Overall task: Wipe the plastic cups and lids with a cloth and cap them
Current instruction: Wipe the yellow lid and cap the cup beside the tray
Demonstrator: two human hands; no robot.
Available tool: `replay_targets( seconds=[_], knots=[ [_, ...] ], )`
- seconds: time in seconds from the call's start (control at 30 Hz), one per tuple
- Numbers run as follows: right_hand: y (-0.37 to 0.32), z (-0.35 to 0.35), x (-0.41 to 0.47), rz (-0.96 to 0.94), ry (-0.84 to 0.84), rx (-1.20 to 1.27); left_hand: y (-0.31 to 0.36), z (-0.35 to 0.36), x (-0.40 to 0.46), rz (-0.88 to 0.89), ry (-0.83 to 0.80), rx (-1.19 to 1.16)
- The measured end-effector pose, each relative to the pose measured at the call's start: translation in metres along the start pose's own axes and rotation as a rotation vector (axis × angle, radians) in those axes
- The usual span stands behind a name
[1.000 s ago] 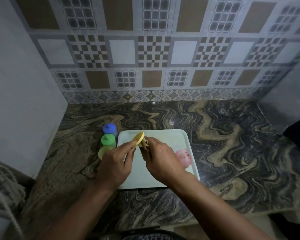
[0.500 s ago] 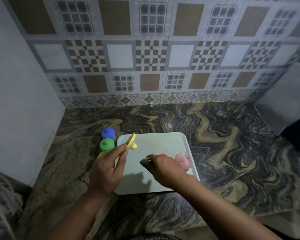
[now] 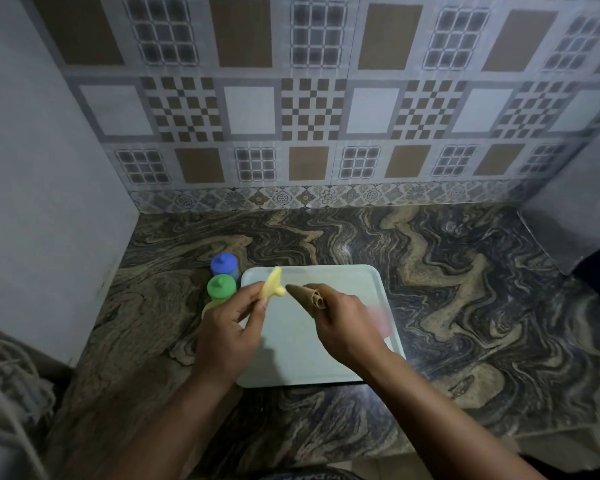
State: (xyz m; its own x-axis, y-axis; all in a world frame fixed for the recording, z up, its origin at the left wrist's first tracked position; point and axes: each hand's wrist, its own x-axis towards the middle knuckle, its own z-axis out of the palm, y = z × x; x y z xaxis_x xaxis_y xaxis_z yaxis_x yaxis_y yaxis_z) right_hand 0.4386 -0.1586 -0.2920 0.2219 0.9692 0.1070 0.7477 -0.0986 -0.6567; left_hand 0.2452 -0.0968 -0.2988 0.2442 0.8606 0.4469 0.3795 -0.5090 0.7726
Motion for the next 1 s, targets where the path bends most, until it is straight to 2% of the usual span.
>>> replay_targets(
  seconds=[0.07,0.13,0.17,0.27,0.3,0.37,0.43,0.5,0.6,0.67,0.7,0.77,0.83,0.87,0.93,1.0],
  knots=[
    [-0.008,-0.001,-0.008,-0.112,0.099,0.111,-0.006,-0.003,0.003,-0.065,-0.024,0.018],
    [-0.013,0.002,-0.013,-0.207,0.087,0.152,-0.003,-0.004,0.002,-0.056,-0.052,0.031],
    [-0.01,0.005,-0.013,-0.194,0.053,0.131,0.002,-0.004,0.001,-0.038,-0.057,0.02],
    [0.003,0.005,-0.001,0.116,-0.135,0.11,0.014,-0.004,0.007,-0.096,-0.048,-0.116],
    [0.01,0.006,0.003,0.211,-0.164,0.205,0.018,-0.003,0.01,-0.188,-0.041,-0.19],
    [0.018,0.007,0.006,0.283,-0.099,0.409,0.019,-0.002,0.017,-0.493,-0.014,-0.473],
    [0.013,0.004,0.0,0.174,0.05,0.455,0.021,0.0,0.021,-0.754,0.001,-0.745],
    [0.005,0.003,-0.011,-0.062,0.215,0.368,0.024,0.003,0.021,-0.871,0.025,-0.869],
    [-0.01,0.012,-0.025,-0.44,0.297,0.141,0.03,0.012,0.018,-0.914,0.024,-0.91],
    [-0.008,0.023,-0.027,-0.552,0.272,-0.009,0.035,0.013,0.018,-0.919,0.03,-0.922],
    [-0.004,0.025,-0.026,-0.521,0.261,-0.049,0.036,0.012,0.018,-0.927,0.048,-0.963],
    [0.007,0.023,-0.018,-0.227,0.22,-0.044,0.035,0.003,0.022,-0.93,0.08,-1.084],
    [0.02,0.017,-0.011,0.078,0.146,0.111,0.034,-0.005,0.028,-0.912,0.061,-1.129],
    [0.024,0.016,-0.011,0.12,0.164,0.199,0.033,-0.008,0.029,-0.909,0.056,-1.133],
    [0.015,0.009,-0.018,0.024,0.255,0.274,0.031,-0.009,0.031,-0.93,0.077,-1.119],
    [0.001,0.005,-0.024,-0.257,0.33,0.254,0.031,-0.006,0.027,-0.959,0.094,-1.086]
  ],
)
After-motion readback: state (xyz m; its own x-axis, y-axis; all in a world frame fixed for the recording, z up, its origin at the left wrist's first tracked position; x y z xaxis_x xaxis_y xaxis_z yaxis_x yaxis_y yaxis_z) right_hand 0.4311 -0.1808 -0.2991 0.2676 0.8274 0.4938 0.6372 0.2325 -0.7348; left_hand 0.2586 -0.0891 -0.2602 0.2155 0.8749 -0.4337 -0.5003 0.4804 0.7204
